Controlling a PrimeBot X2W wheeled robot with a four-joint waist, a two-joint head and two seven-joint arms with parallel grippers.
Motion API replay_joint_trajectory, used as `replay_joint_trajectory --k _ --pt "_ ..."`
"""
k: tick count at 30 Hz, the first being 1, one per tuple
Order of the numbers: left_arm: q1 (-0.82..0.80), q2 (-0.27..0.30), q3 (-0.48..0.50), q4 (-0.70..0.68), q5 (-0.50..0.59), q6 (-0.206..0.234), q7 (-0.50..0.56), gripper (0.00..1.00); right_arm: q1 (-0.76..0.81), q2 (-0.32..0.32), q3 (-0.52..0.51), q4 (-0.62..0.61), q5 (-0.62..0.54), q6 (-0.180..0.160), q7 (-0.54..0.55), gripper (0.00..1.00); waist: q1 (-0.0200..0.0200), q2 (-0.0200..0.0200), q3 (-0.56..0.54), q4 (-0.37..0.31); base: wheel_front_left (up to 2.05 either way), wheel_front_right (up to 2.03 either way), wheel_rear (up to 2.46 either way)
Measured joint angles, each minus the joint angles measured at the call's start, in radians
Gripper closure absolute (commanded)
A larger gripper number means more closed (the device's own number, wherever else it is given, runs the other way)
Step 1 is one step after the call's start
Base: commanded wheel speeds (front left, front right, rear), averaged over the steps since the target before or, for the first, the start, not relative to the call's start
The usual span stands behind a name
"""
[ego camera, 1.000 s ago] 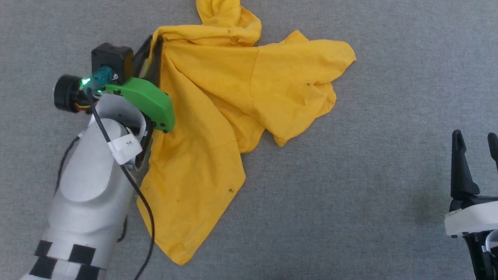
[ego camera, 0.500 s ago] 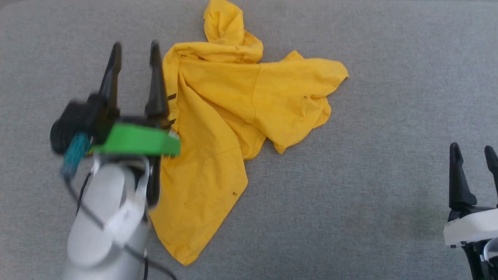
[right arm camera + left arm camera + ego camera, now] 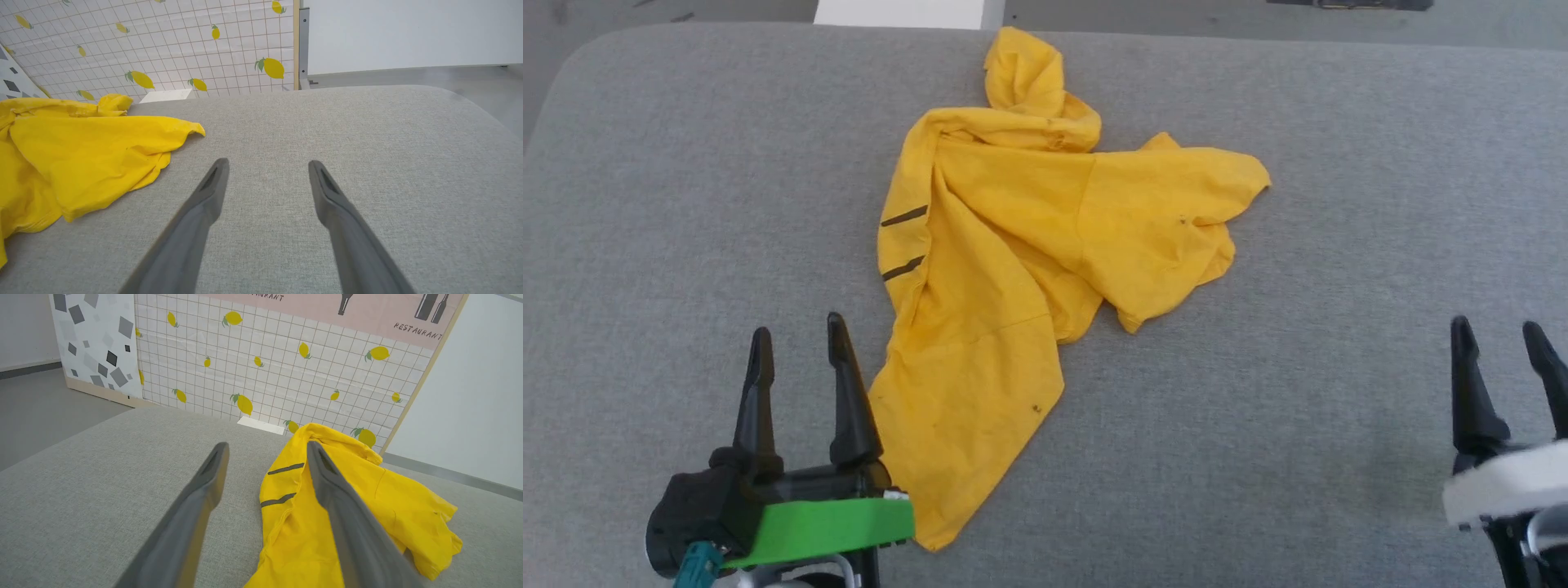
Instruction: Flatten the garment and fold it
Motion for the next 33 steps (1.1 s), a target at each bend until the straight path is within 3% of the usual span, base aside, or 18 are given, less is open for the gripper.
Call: replay_joint_trajectory --k 5,8,17,22,31,33 --pt "-0.010 -0.003 -0.004 0.000 0.001 -0.006 0.000 0.00 -0.171 -0.006 0.069 -0.036 -0.043 0.000 0.107 0.00 0.0000 0.0000 0.023 0.026 0.00 0.00 0.00" --pt "-0.024 -0.004 -0.003 0.000 0.003 -0.015 0.000 0.00 -0.319 -0.051 0.130 -0.019 -0.037 0.000 0.214 0.00 0.0000 0.0000 0.044 0.041 0.00 0.00 0.00" --pt "-0.071 -0.005 -0.065 0.003 -0.021 -0.009 0.000 0.00 -0.646 -0.135 0.203 0.228 0.002 0.000 0.458 0.00 0.0000 0.0000 0.123 0.090 0.00 0.00 0.00" --pt "-0.097 -0.005 -0.084 0.011 -0.031 -0.004 0.000 0.00 -0.705 -0.189 0.232 0.360 -0.013 0.000 0.546 0.00 0.0000 0.0000 0.168 0.131 0.00 0.00 0.00" --pt "-0.115 -0.005 -0.100 0.018 -0.058 -0.003 0.000 0.00 -0.722 -0.266 0.273 0.454 -0.011 0.000 0.616 0.00 0.0000 0.0000 0.226 0.195 0.00 0.00 0.00" --pt "-0.118 -0.005 -0.101 0.021 -0.061 -0.003 0.000 0.00 -0.738 -0.271 0.272 0.458 0.000 0.000 0.632 1.00 0.0000 0.0000 0.234 0.204 0.00 0.00 0.00"
